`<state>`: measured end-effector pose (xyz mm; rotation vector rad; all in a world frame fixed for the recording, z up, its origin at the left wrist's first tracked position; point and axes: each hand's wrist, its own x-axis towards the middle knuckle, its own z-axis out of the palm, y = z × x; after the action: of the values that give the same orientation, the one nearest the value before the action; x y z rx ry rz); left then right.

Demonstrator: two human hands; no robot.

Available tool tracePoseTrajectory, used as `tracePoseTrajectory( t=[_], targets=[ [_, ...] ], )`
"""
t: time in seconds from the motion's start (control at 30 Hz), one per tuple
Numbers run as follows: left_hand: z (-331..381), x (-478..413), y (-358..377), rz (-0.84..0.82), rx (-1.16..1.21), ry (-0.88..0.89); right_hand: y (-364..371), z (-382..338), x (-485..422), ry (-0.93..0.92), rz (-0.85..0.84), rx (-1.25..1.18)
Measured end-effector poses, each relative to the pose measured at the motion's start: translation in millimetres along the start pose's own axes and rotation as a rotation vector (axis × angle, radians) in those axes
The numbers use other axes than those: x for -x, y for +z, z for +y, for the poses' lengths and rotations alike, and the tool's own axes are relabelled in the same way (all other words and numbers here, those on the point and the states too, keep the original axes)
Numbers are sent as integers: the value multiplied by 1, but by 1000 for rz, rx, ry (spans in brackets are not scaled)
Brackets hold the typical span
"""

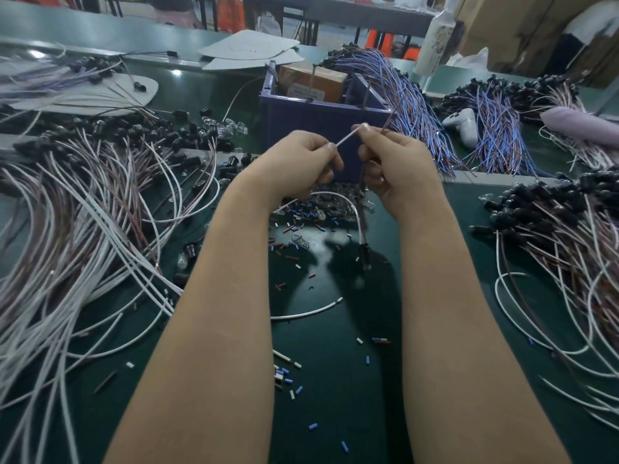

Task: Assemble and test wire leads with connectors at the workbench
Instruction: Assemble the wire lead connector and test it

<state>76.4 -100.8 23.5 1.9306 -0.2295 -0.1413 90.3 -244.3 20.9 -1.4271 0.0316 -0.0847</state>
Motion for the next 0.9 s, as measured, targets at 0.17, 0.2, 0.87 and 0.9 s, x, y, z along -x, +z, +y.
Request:
tracePoseTrajectory(
  t=[0.17,0.2,0.87,0.9],
  targets=[
    [0,1,1,-48,-15,-5,-1,2,-1,-24,4,14],
    [0,2,1,-53,-16,-5,-1,3,-1,-29,17,17],
    [3,-2,-9,311,133,-35,9,6,3,116,-11,-344],
    [3,-3,-9,355,150,-32,11,6,3,86,13,-307]
  ],
)
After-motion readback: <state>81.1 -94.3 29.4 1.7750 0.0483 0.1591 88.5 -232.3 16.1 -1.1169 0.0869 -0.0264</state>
